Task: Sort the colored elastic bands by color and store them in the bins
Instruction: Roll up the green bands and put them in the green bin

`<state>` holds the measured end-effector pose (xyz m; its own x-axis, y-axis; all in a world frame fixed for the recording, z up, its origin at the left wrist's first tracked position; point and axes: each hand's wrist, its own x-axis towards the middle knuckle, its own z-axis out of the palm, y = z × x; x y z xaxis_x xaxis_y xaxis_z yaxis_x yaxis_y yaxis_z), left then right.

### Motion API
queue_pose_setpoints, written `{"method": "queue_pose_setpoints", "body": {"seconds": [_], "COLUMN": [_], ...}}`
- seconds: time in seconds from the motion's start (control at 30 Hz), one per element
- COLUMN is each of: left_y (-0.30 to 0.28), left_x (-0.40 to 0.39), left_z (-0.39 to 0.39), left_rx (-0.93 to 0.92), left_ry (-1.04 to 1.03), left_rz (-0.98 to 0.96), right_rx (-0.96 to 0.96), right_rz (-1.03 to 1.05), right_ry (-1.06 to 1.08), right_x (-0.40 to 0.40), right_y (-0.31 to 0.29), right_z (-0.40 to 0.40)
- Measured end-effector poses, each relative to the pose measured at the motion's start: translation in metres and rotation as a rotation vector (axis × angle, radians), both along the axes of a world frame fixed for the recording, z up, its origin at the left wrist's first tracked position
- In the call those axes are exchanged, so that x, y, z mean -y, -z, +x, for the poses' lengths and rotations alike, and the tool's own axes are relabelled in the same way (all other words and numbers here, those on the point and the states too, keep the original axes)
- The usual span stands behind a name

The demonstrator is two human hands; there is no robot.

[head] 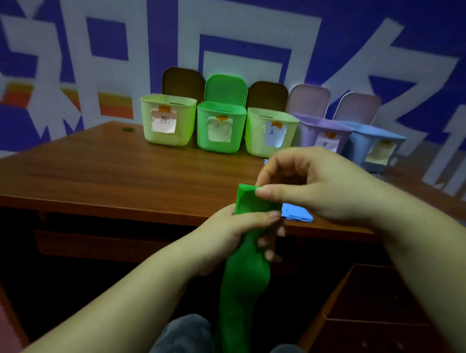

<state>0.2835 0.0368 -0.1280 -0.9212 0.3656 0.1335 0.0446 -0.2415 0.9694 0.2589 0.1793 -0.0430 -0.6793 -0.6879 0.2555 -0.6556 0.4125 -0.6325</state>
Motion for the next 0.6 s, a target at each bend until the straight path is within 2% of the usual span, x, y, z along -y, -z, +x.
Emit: {"method": "queue_pose_setpoints", "body": {"seconds": [0.23, 0.47, 0.6], "left_y": [-0.024, -0.032, -0.033], "left_x": [0.001, -0.001, -0.001], "left_z": [0.015, 0.03, 0.031], "left_rx": [-0.056, -0.042, -0.07], "left_ry": [0.081, 0.097, 0.093], "left_rz": [0.158, 0.137, 0.055], "right_rx": [-0.08, -0.182, -0.191], "right_rz": [-0.05, -0.042, -0.079], "right_ry": [0.023, 0.084, 0.119], "right_x": [0.002, 0.008, 0.012], "right_y": [-0.036, -0.065, -0.074], "right_z": [0.012, 0.014, 0.011]}}
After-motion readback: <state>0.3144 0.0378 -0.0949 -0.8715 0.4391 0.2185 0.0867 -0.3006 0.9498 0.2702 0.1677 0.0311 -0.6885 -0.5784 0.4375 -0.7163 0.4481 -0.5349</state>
